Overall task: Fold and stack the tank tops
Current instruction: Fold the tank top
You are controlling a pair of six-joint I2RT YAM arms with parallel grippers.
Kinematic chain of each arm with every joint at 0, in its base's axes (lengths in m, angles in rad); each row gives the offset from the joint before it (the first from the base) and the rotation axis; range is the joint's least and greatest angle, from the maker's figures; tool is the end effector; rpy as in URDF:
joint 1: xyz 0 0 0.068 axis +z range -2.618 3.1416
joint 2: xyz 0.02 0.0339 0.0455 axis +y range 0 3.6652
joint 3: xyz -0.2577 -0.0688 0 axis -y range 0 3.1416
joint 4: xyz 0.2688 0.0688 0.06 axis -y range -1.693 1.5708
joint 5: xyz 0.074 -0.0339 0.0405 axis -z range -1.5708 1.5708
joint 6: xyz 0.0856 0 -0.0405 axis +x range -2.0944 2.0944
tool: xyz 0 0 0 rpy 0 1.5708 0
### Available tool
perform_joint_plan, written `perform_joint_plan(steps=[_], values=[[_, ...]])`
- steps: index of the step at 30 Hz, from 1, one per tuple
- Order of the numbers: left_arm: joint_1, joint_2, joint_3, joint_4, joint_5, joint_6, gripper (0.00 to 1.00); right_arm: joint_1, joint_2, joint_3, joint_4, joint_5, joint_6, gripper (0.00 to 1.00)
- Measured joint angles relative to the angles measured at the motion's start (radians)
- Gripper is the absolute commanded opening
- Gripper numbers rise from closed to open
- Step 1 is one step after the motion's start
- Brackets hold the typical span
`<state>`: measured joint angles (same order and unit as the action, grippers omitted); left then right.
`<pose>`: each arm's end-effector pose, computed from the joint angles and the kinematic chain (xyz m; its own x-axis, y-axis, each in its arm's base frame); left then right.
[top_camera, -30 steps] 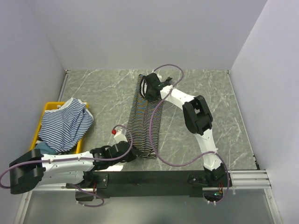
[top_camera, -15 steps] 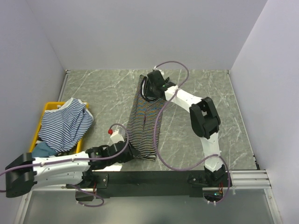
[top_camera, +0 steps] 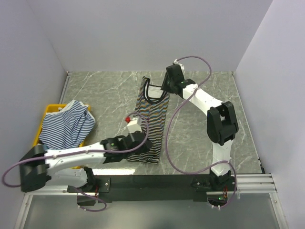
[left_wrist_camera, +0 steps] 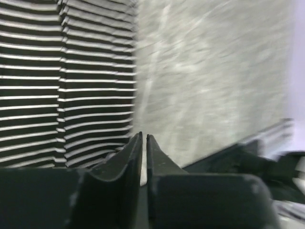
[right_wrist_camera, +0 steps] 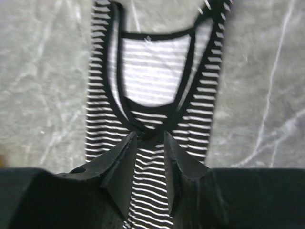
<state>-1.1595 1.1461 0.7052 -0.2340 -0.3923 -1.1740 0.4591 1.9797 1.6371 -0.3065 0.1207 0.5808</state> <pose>0.1508 -0.2638 0.1922 -0.7676 -0.3717 -0.5221 0.0508 0.7767 -0.6278 0.4729 0.2223 0.2201 -0.6472 0.2877 -0.7059 0.0014 0.9265 0.3763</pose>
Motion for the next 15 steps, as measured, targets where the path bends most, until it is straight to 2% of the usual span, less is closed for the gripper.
perform_joint_plan(steps=[3, 5, 10, 15], values=[[0.013, 0.116, 0.000, 0.025, 0.029, 0.026, 0.06, -0.007, -0.010, -0.069, 0.019, -0.013, 0.002, 0.35], [0.026, 0.163, -0.006, 0.035, 0.039, 0.030, 0.06, 0.004, -0.043, -0.182, 0.047, -0.028, 0.006, 0.37], [0.071, 0.106, -0.087, 0.033, 0.033, 0.024, 0.22, 0.086, -0.248, -0.583, 0.095, -0.063, 0.047, 0.43], [0.124, -0.063, -0.157, -0.043, 0.005, -0.007, 0.45, 0.296, -0.498, -0.866, 0.189, -0.064, 0.126, 0.47]])
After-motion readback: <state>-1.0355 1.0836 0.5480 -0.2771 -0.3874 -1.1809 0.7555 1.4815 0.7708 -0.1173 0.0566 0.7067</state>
